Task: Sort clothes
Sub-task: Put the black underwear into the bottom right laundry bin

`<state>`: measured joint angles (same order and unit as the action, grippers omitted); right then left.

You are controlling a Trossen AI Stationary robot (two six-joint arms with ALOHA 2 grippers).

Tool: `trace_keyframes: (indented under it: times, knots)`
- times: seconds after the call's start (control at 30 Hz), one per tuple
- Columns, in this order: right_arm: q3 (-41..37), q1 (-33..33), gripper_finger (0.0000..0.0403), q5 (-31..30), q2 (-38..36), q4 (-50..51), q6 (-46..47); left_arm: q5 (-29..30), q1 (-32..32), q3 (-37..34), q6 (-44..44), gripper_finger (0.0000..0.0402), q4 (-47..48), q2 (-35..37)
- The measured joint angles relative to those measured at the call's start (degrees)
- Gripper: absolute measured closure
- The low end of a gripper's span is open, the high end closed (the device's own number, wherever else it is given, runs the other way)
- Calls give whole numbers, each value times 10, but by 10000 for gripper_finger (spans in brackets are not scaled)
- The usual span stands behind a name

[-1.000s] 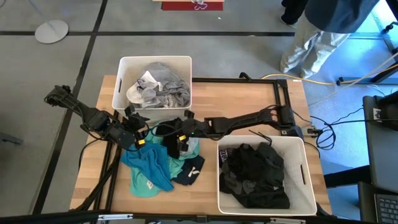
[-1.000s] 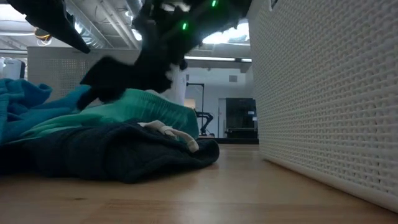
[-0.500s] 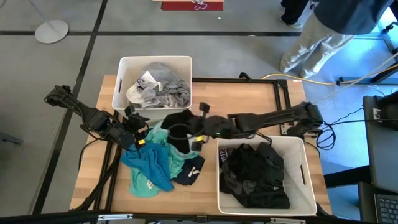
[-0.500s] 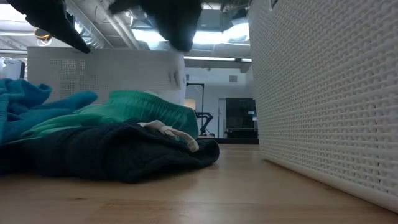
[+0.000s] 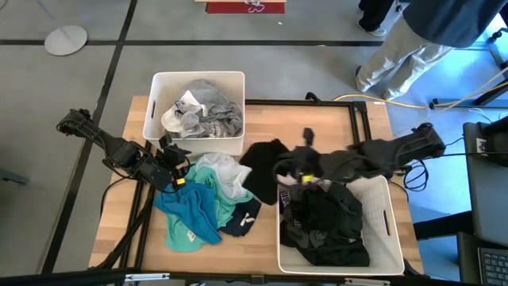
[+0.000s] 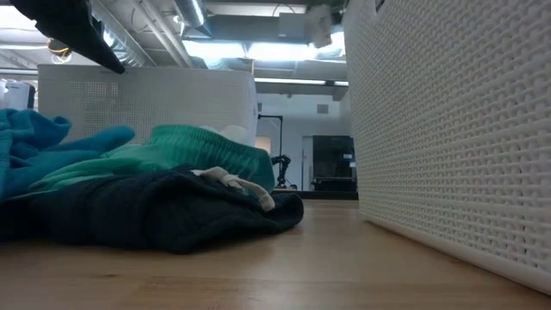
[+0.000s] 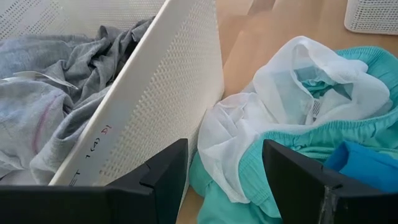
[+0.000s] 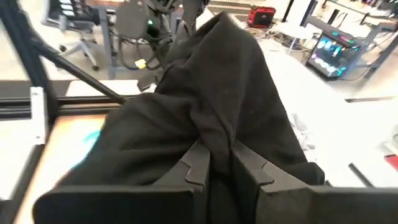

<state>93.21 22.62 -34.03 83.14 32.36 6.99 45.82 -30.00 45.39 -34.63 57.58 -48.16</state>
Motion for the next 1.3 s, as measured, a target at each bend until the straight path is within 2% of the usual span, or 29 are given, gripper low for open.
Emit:
trace_keyframes:
  times: [0.37,0.53,0.67,0.8,1.0,1.17,1.3]
  knots:
    - [0,126,364,-18,-71,131,161,4,0,0,1,205,0,0]
    - [-3,190,363,-36,-67,218,282,4,0,0,1,205,0,0]
    - [-39,221,363,-67,-62,281,400,4,0,0,3,205,0,0]
    - [-105,233,363,-66,-61,308,508,4,0,0,4,205,0,0]
    - [-222,235,363,-6,-61,296,637,4,0,0,4,205,0,0]
    - [-304,233,363,14,-61,259,686,4,0,0,2,205,0,0]
    - [-323,213,350,43,-61,262,727,4,0,0,0,205,0,0]
